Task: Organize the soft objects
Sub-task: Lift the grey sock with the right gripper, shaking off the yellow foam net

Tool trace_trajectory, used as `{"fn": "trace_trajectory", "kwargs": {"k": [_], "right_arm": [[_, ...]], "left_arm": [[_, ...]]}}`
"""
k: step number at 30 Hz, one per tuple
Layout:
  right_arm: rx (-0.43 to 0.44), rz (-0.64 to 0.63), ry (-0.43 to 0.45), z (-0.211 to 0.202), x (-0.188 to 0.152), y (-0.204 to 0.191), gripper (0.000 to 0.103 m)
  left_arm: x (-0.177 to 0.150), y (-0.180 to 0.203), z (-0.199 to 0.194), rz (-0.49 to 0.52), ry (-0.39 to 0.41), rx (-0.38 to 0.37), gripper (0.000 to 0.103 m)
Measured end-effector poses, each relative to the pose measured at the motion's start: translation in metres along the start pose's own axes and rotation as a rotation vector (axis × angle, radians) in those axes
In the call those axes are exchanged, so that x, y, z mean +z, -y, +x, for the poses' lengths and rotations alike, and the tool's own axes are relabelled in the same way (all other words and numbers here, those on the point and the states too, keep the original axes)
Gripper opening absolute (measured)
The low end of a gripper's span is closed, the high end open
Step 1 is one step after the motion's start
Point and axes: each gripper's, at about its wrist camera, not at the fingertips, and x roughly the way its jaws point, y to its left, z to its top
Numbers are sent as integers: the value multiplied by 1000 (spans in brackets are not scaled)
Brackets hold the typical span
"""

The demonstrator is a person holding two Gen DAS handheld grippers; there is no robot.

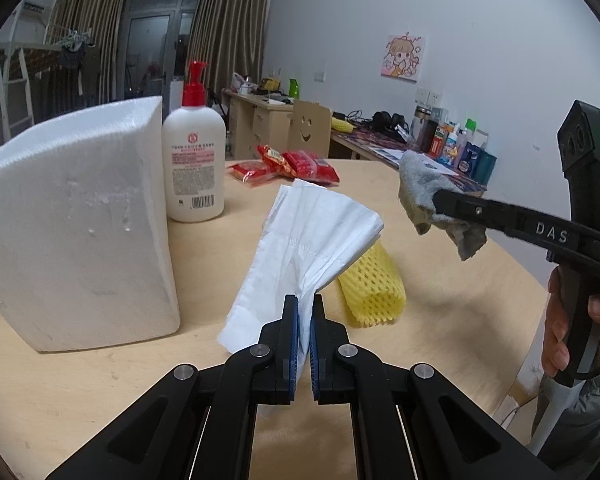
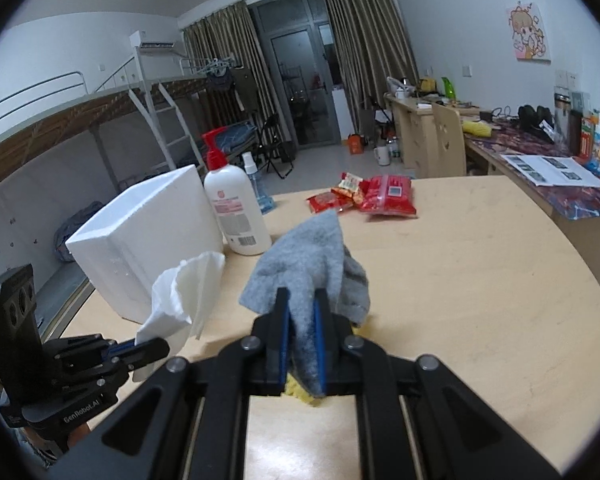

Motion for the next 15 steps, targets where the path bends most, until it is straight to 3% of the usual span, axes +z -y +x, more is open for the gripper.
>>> {"fn": "trace_trajectory", "kwargs": {"k": [9, 15], "right_arm": [[-27, 5, 1, -5, -9, -2, 14], [3, -21, 30, -20, -6, -16, 14]], "left_arm": [[-1, 8, -16, 27, 30, 18, 5], [2, 12, -37, 28, 73, 53, 5]]}}
